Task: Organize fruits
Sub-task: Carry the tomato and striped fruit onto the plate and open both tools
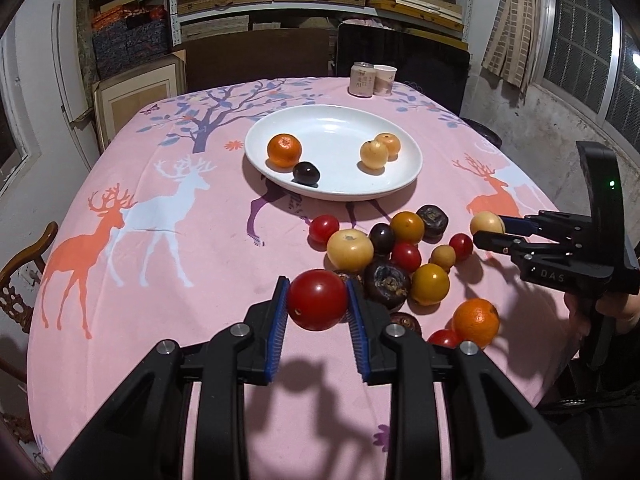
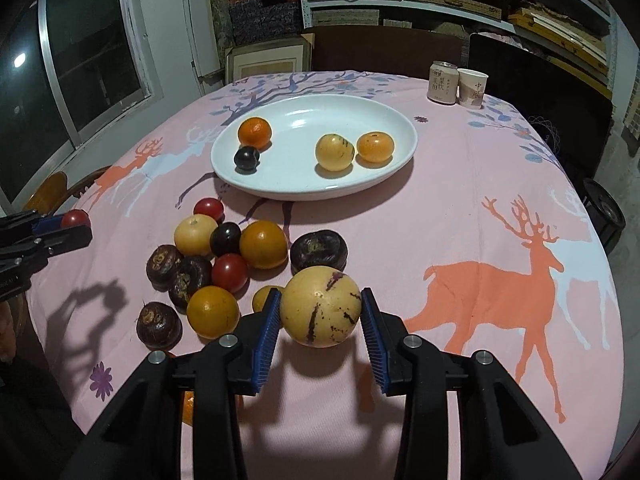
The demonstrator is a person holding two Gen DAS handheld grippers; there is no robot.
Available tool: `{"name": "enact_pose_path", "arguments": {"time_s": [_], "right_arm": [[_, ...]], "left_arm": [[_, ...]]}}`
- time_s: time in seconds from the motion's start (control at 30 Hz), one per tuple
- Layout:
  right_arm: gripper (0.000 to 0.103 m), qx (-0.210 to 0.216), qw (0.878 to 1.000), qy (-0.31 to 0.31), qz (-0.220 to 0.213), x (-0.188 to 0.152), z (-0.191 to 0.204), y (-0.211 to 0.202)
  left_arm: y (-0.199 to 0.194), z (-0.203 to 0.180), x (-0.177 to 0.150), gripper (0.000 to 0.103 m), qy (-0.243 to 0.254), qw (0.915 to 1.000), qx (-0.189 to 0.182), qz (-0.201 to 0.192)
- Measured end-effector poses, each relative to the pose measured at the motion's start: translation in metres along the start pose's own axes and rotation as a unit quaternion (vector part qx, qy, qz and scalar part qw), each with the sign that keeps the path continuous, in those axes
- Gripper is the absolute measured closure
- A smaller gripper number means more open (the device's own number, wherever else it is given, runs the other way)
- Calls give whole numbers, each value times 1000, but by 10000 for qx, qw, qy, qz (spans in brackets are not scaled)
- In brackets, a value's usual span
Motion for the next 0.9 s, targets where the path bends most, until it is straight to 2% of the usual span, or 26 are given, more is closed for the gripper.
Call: {"name": "enact_pose_path", "arguments": {"time_s": [0.2, 0.47, 0.7, 0.9], "right_arm": [[63, 316, 9990, 243, -213, 15, 7, -5], [63, 329, 9977, 298, -509, 60, 12, -15], [63, 343, 9977, 310, -487, 94, 17, 1], [63, 278, 9987, 341, -273, 107, 11, 30]], "left_arm": [[16, -2, 23, 75, 35, 9994, -317, -143], [43, 22, 71, 75, 135, 9985, -426, -316], [92, 36, 98, 75, 115, 9982, -557, -182], [134, 27, 122, 75, 196, 9974, -697, -64]]}}
Point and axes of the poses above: each gripper's, at about its wrist camera, not at the fingertips, and y roughly the way its jaws point, z to its left, x to its top, the point moved 6 cm from there along y, roughly the way its jaws point, and after that the axes turned 14 degrees about y, right-handed, at the moved point
